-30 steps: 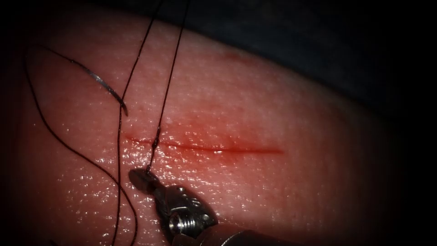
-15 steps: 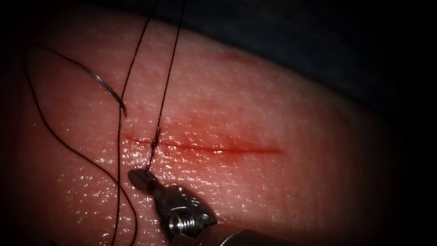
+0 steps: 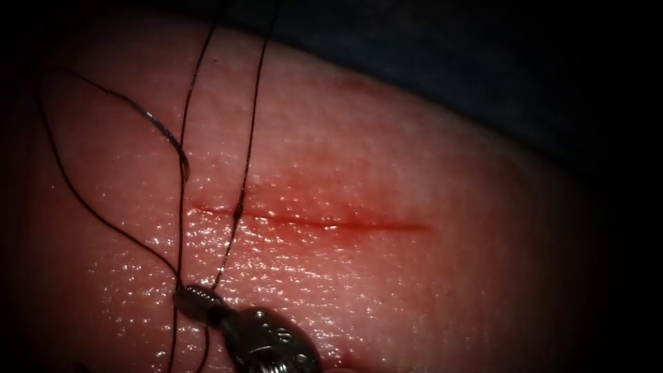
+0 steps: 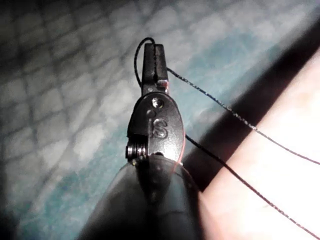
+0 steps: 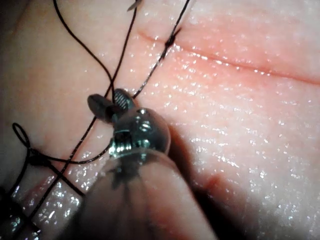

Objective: Wound Closure
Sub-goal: Cut the suture with the right scissors.

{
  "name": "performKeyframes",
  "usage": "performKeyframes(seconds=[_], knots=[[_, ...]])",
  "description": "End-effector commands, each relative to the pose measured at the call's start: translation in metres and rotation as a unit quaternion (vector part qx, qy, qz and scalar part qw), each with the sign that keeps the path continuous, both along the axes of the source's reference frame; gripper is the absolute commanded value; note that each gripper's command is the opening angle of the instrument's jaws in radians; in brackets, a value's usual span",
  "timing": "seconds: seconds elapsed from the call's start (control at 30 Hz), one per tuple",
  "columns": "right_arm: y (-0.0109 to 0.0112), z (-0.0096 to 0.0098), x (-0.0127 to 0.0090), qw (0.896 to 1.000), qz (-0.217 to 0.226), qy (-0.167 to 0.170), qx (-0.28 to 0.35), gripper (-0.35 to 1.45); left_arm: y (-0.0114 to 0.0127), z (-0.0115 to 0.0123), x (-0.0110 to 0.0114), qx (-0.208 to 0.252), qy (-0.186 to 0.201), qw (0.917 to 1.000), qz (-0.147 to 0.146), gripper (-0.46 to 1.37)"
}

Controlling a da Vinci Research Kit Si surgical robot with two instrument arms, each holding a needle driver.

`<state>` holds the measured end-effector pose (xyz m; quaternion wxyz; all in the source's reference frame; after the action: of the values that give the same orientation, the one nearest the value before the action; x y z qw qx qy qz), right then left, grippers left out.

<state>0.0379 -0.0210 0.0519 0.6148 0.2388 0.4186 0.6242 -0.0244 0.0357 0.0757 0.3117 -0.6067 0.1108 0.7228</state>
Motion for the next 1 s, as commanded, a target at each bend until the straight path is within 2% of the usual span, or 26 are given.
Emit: performKeyframes(seconds=[0.03, 0.1, 0.27, 0.5, 0.73, 1.0], knots=[[0.0, -0.0001, -0.0001, 1.0, -0.003, 0.0, -0.006, 0.84, -0.0004, -0.0002, 0.0, 0.004, -0.005, 0.9999, 0.01, -0.35], [0.0002, -0.0002, -0.0002, 1.0, -0.009, -0.005, -0.021, 0.96, -0.0015, -0.0012, 0.0004, 0.01, -0.013, 0.9997, 0.019, -0.35], [0.0006, -0.0004, -0.0008, 0.999, -0.005, -0.009, -0.037, 1.0, -0.0039, -0.0031, 0.0013, 0.016, -0.025, 0.9988, 0.04, -0.35], [0.0015, -0.0006, -0.0022, 0.999, 0.005, -0.024, -0.047, 0.89, -0.0067, -0.007, 0.0035, 0.027, -0.032, 0.997, 0.064, -0.35], [0.0028, 0.0, -0.0036, 0.996, 0.005, -0.056, -0.072, 0.74, -0.0094, -0.011, 0.0049, 0.028, -0.049, 0.9948, 0.085, -0.35], [0.0041, 0.0004, -0.0046, 0.993, 0.002, -0.075, -0.086, 0.7, -0.0122, -0.0164, 0.0066, 0.017, -0.095, 0.9921, 0.08, -0.35]])
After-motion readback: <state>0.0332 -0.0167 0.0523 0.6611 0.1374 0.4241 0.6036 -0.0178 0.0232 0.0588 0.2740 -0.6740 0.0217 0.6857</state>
